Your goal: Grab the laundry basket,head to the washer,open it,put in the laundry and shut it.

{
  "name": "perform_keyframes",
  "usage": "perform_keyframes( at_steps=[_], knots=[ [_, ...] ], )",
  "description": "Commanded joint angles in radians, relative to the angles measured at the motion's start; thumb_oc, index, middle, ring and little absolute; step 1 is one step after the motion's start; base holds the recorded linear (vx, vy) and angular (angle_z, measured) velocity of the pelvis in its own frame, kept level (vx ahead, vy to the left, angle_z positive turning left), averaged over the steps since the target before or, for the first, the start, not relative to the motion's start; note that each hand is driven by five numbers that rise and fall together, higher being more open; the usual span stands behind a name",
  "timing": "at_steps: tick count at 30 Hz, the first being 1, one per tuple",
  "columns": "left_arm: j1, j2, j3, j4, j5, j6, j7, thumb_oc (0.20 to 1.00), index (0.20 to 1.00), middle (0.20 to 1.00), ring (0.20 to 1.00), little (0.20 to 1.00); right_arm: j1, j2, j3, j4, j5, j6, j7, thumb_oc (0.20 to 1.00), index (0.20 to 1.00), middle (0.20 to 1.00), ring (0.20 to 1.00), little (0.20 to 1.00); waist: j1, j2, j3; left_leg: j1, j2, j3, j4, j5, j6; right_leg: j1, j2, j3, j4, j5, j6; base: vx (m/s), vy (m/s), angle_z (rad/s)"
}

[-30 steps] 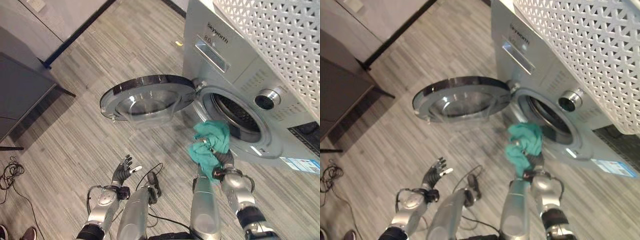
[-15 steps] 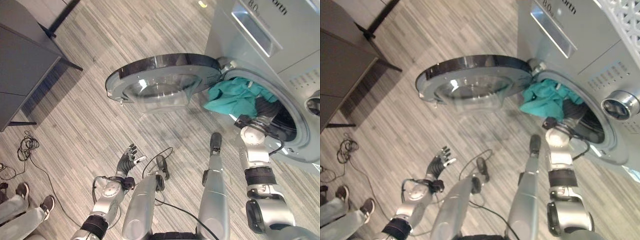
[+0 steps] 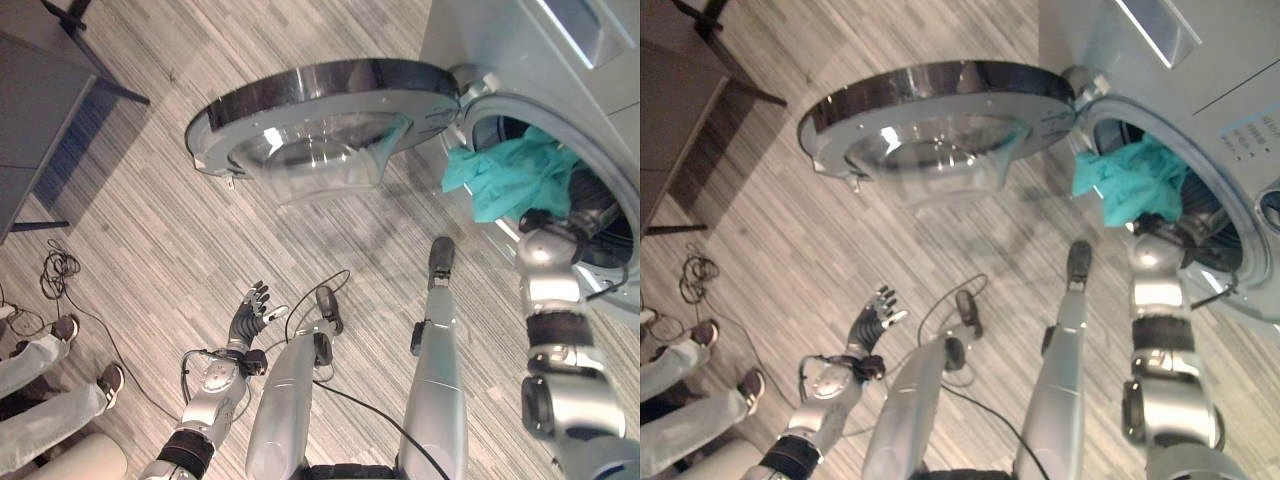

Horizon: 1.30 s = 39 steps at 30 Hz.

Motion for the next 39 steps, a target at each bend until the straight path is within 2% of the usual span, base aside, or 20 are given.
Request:
perform_keyframes(
  at_steps=[1,3,4,7,8,9,11,13,14,15,16,20,21,22,23,25,30,33,37,39],
  knots=[
    [0.027,0.066,-0.003,-0.098,-0.028,-0.041,0.005,1.000,1.000,1.000,1.000,1.000,-0.096,-0.134,0.077,-0.016,0.030,-0.031,0.012,0.200,0.200,0.200,0.200,0.200,0.002,0.069,-0.004,0.032,0.012,-0.057,-0.127,0.029,-0.027,-0.080,0.007,0.003,0.158,-0.144,0.016,-0.06,-0.090,0.06],
    [0.019,0.077,-0.006,-0.120,-0.034,-0.042,0.003,1.000,1.000,1.000,1.000,1.000,-0.175,-0.184,0.130,0.031,0.050,-0.024,0.033,0.200,0.200,0.200,0.200,0.200,0.008,0.074,-0.004,0.007,0.020,-0.063,-0.131,0.039,-0.035,-0.111,0.012,-0.001,0.180,-0.155,0.013,0.01,-0.109,0.06],
    [0.018,0.086,-0.005,-0.139,-0.039,-0.039,0.005,1.000,1.000,1.000,1.000,1.000,-0.233,-0.226,0.169,0.058,0.057,-0.016,0.045,0.200,0.200,0.200,0.200,0.200,0.023,0.078,-0.004,0.011,0.028,-0.080,-0.139,0.022,-0.045,-0.118,0.022,-0.002,0.202,-0.191,0.020,0.10,-0.139,0.07],
    [0.016,0.098,0.001,-0.157,-0.042,-0.036,0.004,1.000,1.000,1.000,1.000,1.000,-0.324,-0.292,0.242,0.107,0.054,0.000,0.066,0.200,0.200,0.200,0.200,0.200,0.033,0.079,-0.004,-0.013,0.036,-0.085,-0.145,0.032,-0.055,-0.149,0.025,-0.010,0.223,-0.204,0.017,0.04,-0.091,0.13],
    [0.016,0.100,0.006,-0.169,-0.045,-0.036,0.003,1.000,1.000,1.000,1.000,1.000,-0.382,-0.321,0.294,0.136,0.048,0.005,0.081,0.200,0.200,0.200,0.200,0.200,0.038,0.082,-0.004,-0.022,0.039,-0.087,-0.151,0.037,-0.059,-0.165,0.026,-0.013,0.234,-0.209,0.015,0.04,-0.145,0.07],
    [0.018,0.111,0.014,-0.193,-0.044,-0.033,-0.002,1.000,1.000,1.000,1.000,1.000,-0.495,-0.385,0.404,0.199,0.028,0.023,0.115,0.200,0.200,0.200,0.200,0.200,0.046,0.084,-0.004,-0.048,0.047,-0.090,-0.152,0.043,-0.066,-0.199,0.029,-0.014,0.252,-0.219,0.013,0.03,-0.137,0.04],
    [0.024,0.130,0.022,-0.207,-0.048,-0.031,-0.002,1.000,1.000,1.000,1.000,1.000,-0.606,-0.446,0.521,0.258,0.015,0.043,0.152,0.200,0.200,0.200,0.200,0.200,0.057,0.075,-0.004,-0.064,0.053,-0.096,-0.154,0.049,-0.073,-0.221,0.034,-0.016,0.270,-0.227,0.012,0.03,-0.114,0.04],
    [0.028,0.132,0.030,-0.213,-0.051,-0.027,-0.004,1.000,1.000,1.000,1.000,1.000,-0.688,-0.477,0.609,0.299,0.007,0.051,0.168,0.200,0.200,0.200,0.200,0.200,0.059,0.075,-0.004,-0.071,0.057,-0.095,-0.156,0.053,-0.077,-0.234,0.034,-0.018,0.279,-0.230,0.012,0.01,-0.087,0.09],
    [0.040,0.139,0.045,-0.219,-0.052,-0.020,-0.005,1.000,1.000,1.000,1.000,1.000,-0.823,-0.525,0.761,0.399,-0.001,0.066,0.211,0.200,0.200,0.200,0.200,0.200,0.062,0.069,-0.004,-0.088,0.063,-0.094,-0.157,0.057,-0.084,-0.261,0.036,-0.021,0.297,-0.238,0.008,0.02,-0.120,0.09],
    [0.048,0.141,0.054,-0.228,-0.052,-0.018,-0.003,1.000,1.000,1.000,1.000,1.000,-0.890,-0.542,0.830,0.446,0.002,0.072,0.229,0.200,0.200,0.200,0.200,0.200,0.061,0.069,-0.004,-0.097,0.065,-0.096,-0.157,0.059,-0.087,-0.272,0.038,-0.021,0.304,-0.241,0.006,0.02,-0.086,0.05],
    [0.047,0.135,0.055,-0.230,-0.052,-0.017,-0.003,1.000,1.000,1.000,1.000,1.000,-0.911,-0.540,0.850,0.456,0.005,0.069,0.233,0.200,0.200,0.200,0.200,0.200,0.060,0.074,-0.004,-0.100,0.065,-0.095,-0.157,0.059,-0.087,-0.276,0.038,-0.021,0.305,-0.241,0.006,0.02,-0.068,0.06],
    [0.092,0.144,0.090,-0.235,-0.070,-0.001,-0.003,1.000,1.000,1.000,1.000,1.000,-1.147,-0.600,1.048,0.633,0.094,0.072,0.272,0.200,0.200,0.200,0.200,0.200,0.057,0.062,-0.004,-0.121,0.073,-0.100,-0.162,0.064,-0.098,-0.312,0.046,-0.030,0.333,-0.258,0.002,0.01,-0.088,0.11],
    [0.112,0.146,0.104,-0.240,-0.076,0.006,0.002,1.000,1.000,1.000,1.000,1.000,-1.261,-0.630,1.140,0.713,0.161,0.069,0.282,0.200,0.200,0.200,0.200,0.200,0.055,0.061,-0.004,-0.134,0.079,-0.102,-0.163,0.066,-0.104,-0.332,0.050,-0.034,0.346,-0.270,0.000,0.03,-0.125,0.14],
    [0.124,0.144,0.111,-0.247,-0.081,0.011,0.002,1.000,1.000,1.000,1.000,1.000,-1.304,-0.640,1.171,0.743,0.198,0.066,0.285,0.200,0.200,0.200,0.200,0.200,0.053,0.064,-0.004,-0.135,0.079,-0.102,-0.166,0.067,-0.106,-0.338,0.051,-0.036,0.351,-0.274,-0.001,0.02,-0.095,0.10],
    [0.123,0.142,0.110,-0.247,-0.081,0.011,0.002,1.000,1.000,1.000,1.000,1.000,-1.311,-0.639,1.178,0.746,0.199,0.065,0.286,0.200,0.200,0.200,0.200,0.200,0.052,0.067,-0.004,-0.136,0.079,-0.102,-0.166,0.067,-0.106,-0.339,0.051,-0.036,0.352,-0.274,-0.001,0.02,-0.051,0.06],
    [0.164,0.149,0.131,-0.253,-0.101,0.019,0.000,1.000,1.000,1.000,1.000,1.000,-1.387,-0.685,1.230,0.785,0.326,0.048,0.299,0.200,0.200,0.200,0.200,0.200,0.040,0.066,-0.005,-0.132,0.086,-0.102,-0.185,0.078,-0.116,-0.353,0.059,-0.039,0.368,-0.289,-0.004,0.04,-0.082,0.17],
    [0.205,0.172,0.125,-0.247,-0.113,0.024,-0.005,1.000,1.000,1.000,1.000,1.000,-1.414,-0.699,1.228,0.781,0.484,0.002,0.285,0.200,0.200,0.200,0.200,0.200,0.036,0.070,-0.004,-0.107,0.093,-0.098,-0.227,0.093,-0.124,-0.365,0.072,-0.044,0.385,-0.306,-0.011,0.02,-0.059,0.17],
    [0.216,0.177,0.121,-0.249,-0.126,0.019,0.005,1.000,1.000,1.000,1.000,1.000,-1.358,-0.693,1.224,0.751,0.426,0.006,0.247,0.200,0.200,0.200,0.200,0.200,0.045,0.077,-0.004,-0.080,0.094,-0.097,-0.256,0.106,-0.126,-0.368,0.078,-0.047,0.398,-0.314,-0.015,0.01,-0.072,-0.04],
    [0.220,0.177,0.119,-0.245,-0.139,0.013,0.001,1.000,1.000,1.000,1.000,1.000,-1.287,-0.684,1.206,0.714,0.358,0.019,0.255,0.200,0.200,0.200,0.200,0.200,0.052,0.079,-0.004,-0.063,0.096,-0.095,-0.274,0.117,-0.130,-0.368,0.080,-0.051,0.408,-0.322,-0.017,0.00,-0.038,-0.02],
    [0.199,0.171,0.109,-0.245,-0.141,0.005,-0.009,1.000,1.000,1.000,1.000,1.000,-1.193,-0.648,1.190,0.682,0.265,0.028,0.288,0.200,0.200,0.200,0.200,0.200,0.059,0.083,-0.004,-0.044,0.099,-0.092,-0.290,0.124,-0.133,-0.370,0.084,-0.056,0.414,-0.324,-0.019,0.00,-0.050,0.02]
  ],
)
